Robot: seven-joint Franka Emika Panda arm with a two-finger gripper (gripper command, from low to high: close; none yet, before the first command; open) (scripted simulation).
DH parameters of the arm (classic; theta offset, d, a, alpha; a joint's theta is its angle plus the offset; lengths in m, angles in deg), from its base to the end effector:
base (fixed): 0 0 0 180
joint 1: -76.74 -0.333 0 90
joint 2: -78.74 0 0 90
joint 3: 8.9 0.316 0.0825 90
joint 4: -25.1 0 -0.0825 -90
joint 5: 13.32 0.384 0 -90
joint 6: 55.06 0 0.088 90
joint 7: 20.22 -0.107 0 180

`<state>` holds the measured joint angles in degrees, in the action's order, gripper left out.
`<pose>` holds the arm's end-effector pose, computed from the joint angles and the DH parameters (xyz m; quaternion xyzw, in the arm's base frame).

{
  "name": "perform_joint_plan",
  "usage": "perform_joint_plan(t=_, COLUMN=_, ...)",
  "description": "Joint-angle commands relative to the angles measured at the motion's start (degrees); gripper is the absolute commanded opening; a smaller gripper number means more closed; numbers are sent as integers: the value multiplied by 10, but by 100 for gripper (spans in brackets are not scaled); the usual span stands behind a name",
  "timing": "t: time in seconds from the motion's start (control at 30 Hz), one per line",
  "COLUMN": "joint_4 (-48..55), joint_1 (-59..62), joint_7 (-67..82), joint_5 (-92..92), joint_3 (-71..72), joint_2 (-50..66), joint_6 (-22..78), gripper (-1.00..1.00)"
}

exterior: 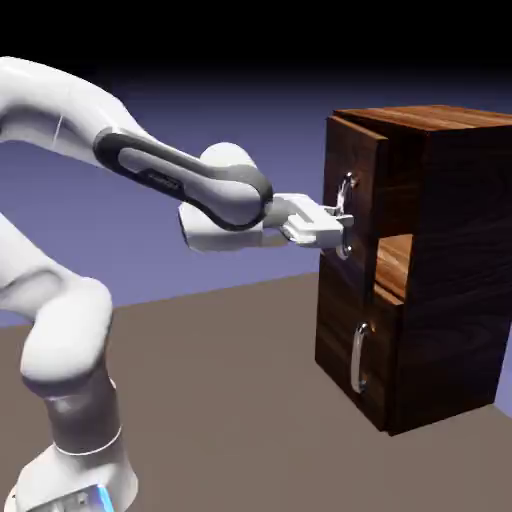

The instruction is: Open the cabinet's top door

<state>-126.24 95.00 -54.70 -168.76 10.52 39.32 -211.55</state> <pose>0.3667 0.0252 0.4641 0.3405 0.6189 0.1957 0.6802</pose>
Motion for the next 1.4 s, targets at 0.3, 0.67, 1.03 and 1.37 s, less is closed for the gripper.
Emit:
perform_joint_plan(t=0.3, joint_4=-40, joint_1=95, joint_7=128, joint_5=251, joint_3=120, joint_2=-116, joint_6=-47, gripper=-100)
perform_joint_plan(t=0.67, joint_4=-80, joint_1=155, joint_7=305, joint_5=525, joint_3=200, joint_2=-237, joint_6=-97, gripper=-100)
perform_joint_plan(t=1.03, joint_4=-118, joint_1=68, joint_7=523, joint_5=799, joint_3=234, joint_2=-261, joint_6=29, gripper=-100)
perform_joint_plan(t=1.37, joint_4=-66, joint_1=-1, joint_7=623, joint_5=1015, joint_3=340, joint_2=-231, joint_6=274, gripper=-100)
